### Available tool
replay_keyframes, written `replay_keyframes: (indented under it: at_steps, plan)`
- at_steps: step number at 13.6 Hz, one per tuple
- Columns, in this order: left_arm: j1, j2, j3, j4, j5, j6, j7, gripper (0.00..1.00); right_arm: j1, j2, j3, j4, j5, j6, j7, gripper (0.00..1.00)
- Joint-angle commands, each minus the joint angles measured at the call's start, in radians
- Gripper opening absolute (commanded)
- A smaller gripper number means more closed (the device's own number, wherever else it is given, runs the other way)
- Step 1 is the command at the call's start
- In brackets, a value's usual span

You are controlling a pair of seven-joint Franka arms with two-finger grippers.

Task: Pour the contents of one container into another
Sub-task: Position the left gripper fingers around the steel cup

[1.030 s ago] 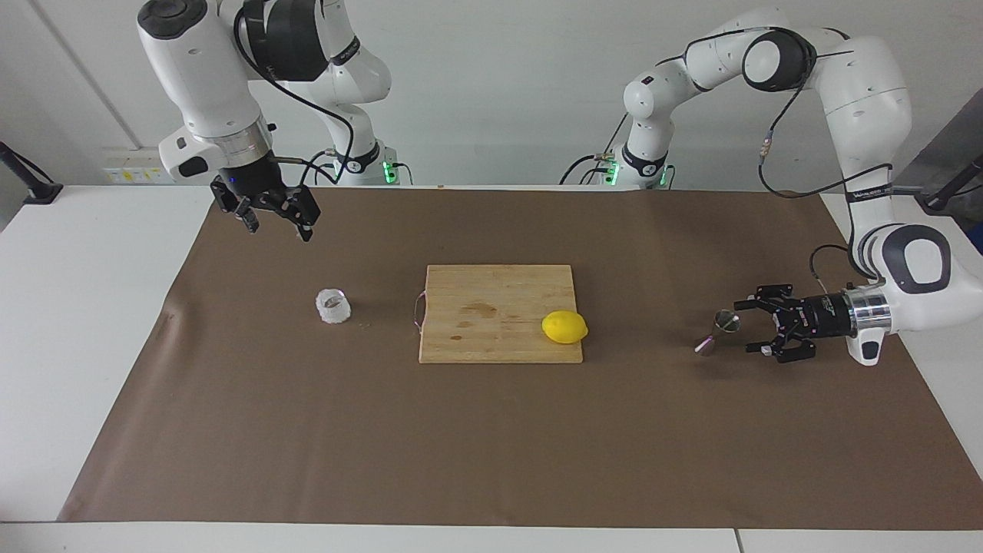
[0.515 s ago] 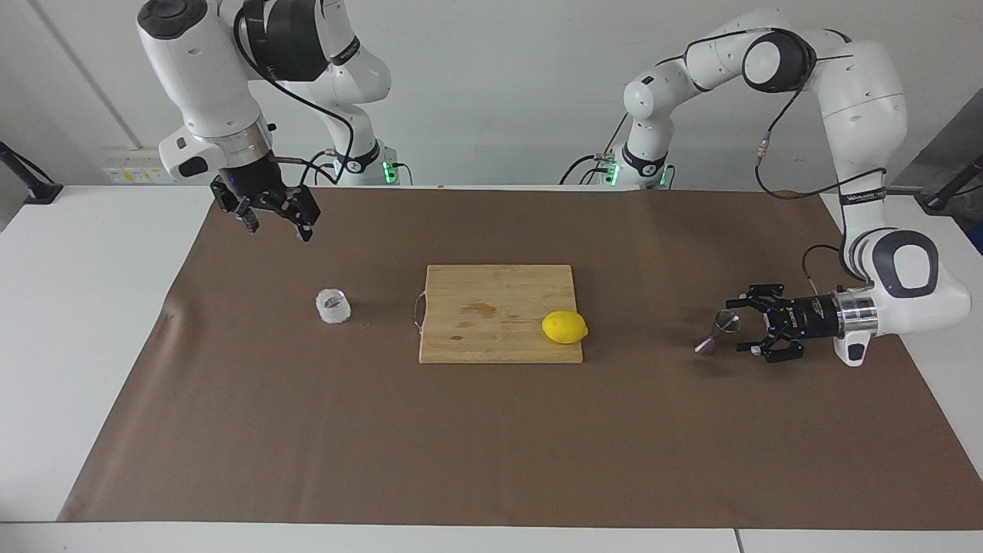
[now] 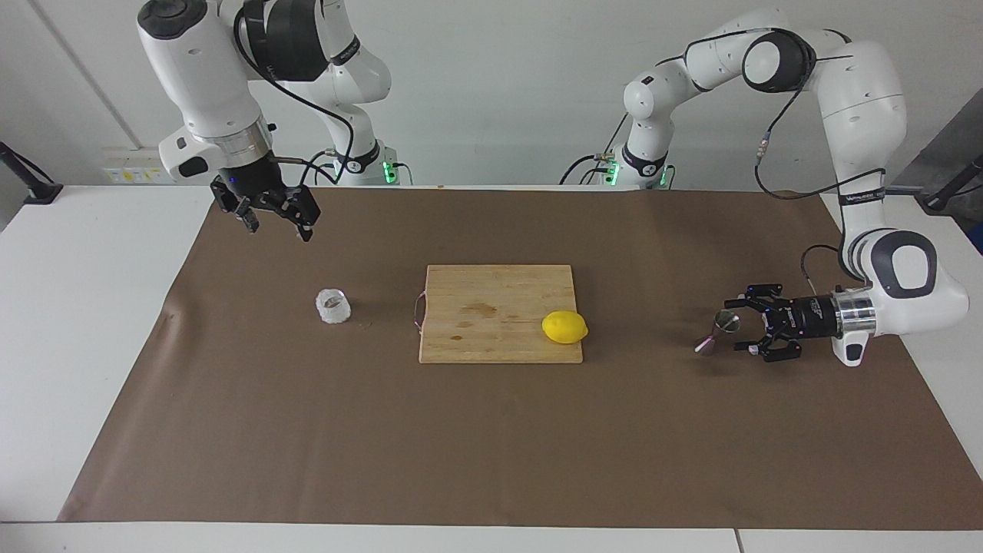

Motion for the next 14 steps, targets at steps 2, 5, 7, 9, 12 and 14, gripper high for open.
replay_keyframes:
  at_steps: [2,5,7,9,12,14]
  plan:
    - [0.003,-0.006,-0.002,-0.009,-0.012,-0.028,-0.019,0.86,-0.01,0.001,0.005,0.012,0.023,-0.017,-0.025,1.0]
    - [0.004,-0.006,-0.002,-0.009,-0.01,-0.048,-0.019,0.81,-0.01,0.001,0.005,0.012,0.023,-0.017,-0.027,1.0]
    - [0.003,-0.007,0.001,-0.009,-0.001,-0.044,-0.017,0.81,-0.01,0.001,0.005,0.012,0.023,-0.017,-0.027,1.0]
    - [0.004,-0.007,0.0,-0.011,0.01,-0.039,-0.017,0.81,-0.01,0.001,0.003,0.012,0.023,-0.017,-0.027,1.0]
    - [0.004,-0.009,0.001,-0.012,0.011,-0.036,-0.017,0.81,-0.01,0.001,0.005,0.012,0.023,-0.017,-0.027,1.0]
    - [0.004,-0.009,0.001,-0.014,0.019,-0.036,-0.017,0.69,-0.01,0.001,0.005,0.012,0.023,-0.017,-0.025,1.0]
